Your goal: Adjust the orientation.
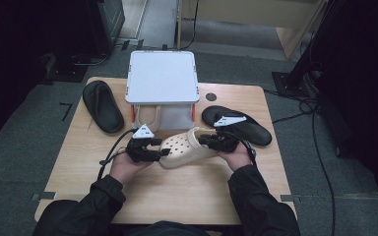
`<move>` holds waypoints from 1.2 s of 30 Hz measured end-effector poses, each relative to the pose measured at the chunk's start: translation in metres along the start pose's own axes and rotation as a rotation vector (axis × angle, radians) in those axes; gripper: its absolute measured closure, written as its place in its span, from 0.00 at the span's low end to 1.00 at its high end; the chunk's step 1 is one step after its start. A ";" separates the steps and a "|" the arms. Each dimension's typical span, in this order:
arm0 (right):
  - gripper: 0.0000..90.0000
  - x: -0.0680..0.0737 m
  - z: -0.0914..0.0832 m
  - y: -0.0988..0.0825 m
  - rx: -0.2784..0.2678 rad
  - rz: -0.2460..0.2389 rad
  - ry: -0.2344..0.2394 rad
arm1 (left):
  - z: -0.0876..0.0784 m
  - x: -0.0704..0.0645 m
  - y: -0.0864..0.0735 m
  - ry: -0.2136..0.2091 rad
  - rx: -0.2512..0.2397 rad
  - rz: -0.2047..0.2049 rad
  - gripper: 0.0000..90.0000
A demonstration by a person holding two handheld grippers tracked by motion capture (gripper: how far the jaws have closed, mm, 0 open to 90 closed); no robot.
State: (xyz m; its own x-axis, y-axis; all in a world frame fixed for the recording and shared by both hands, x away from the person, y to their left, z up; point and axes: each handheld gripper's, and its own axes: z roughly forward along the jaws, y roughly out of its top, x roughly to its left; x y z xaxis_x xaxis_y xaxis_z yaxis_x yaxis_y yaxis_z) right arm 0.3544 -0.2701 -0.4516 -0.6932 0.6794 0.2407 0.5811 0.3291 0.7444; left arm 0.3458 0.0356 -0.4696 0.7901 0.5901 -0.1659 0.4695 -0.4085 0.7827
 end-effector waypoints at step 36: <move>0.82 0.016 -0.042 -0.016 -0.009 -0.091 -0.018 | -0.007 0.007 -0.005 0.023 0.031 -0.075 0.49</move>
State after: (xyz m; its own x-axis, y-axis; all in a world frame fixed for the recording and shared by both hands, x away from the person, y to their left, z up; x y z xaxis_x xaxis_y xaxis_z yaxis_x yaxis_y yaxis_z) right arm 0.3162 -0.2927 -0.4333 -0.7349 0.6588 0.1611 0.5126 0.3840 0.7680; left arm 0.3461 0.0464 -0.4709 0.7431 0.6355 -0.2094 0.5392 -0.3834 0.7498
